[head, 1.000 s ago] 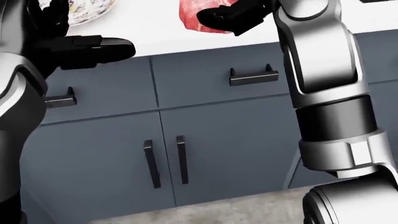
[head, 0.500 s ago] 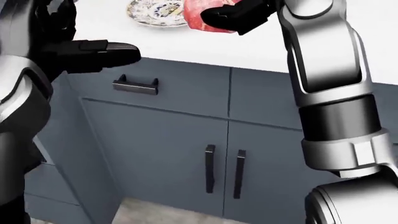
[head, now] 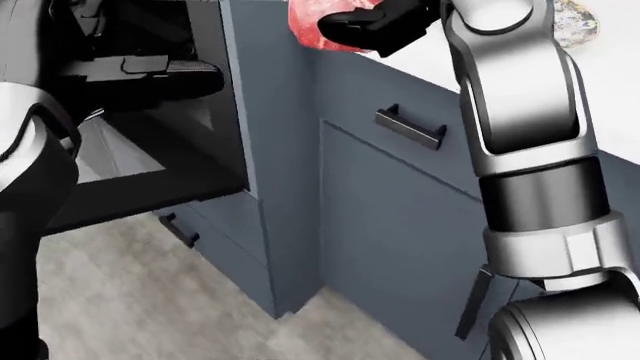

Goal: Place the steak on the rack of the oven.

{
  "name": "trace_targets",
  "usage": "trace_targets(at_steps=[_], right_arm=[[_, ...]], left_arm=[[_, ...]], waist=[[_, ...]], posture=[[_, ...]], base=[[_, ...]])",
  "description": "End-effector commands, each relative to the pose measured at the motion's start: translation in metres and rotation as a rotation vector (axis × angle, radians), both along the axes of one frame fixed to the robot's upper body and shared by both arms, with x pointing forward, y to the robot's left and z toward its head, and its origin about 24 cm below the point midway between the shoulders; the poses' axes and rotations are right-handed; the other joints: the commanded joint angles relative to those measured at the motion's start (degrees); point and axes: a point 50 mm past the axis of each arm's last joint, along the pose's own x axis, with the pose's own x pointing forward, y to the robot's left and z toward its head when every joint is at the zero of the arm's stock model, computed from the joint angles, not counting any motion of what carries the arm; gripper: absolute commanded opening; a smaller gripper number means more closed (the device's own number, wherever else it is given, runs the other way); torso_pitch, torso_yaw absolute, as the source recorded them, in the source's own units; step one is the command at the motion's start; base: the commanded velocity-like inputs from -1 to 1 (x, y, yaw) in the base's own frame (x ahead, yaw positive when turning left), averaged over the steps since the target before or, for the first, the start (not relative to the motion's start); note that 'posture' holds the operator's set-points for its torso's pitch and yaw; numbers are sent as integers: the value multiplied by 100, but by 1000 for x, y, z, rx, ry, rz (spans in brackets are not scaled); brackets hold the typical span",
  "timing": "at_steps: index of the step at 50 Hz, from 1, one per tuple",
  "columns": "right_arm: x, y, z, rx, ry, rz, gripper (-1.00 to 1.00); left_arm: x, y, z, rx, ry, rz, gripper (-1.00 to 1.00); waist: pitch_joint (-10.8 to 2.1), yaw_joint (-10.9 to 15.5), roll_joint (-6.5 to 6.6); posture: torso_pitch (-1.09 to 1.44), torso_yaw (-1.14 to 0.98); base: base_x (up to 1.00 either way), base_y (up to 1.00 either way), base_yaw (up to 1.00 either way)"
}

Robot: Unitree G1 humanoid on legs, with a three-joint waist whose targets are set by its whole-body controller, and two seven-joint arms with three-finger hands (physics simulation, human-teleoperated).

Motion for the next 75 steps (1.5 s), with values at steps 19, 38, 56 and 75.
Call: trace_targets(at_steps=[19,38,56,75], right_arm=[[-7,5,24,3,-100,20,-100],[-6,6,23,-1,-95,25,-100],[-5,2,23,19,-101,-3,-100],[-7,0,28,34,-116,-1,-65]], left_arm=[[-4,3,18,2,-87,4,100],[-5,3,19,0,-86,3,100],[-4,2,18,1,-86,2,100],[-4,2,18,1,-86,2,100]], waist=[[-303,195,777],[-132,118,247],[28,-46,243],[-143,-20,423]], posture=[[0,0],[0,0],[0,0],[0,0]], base=[[-9,0,100],[-9,0,100],[-3,0,33],[0,0,0]])
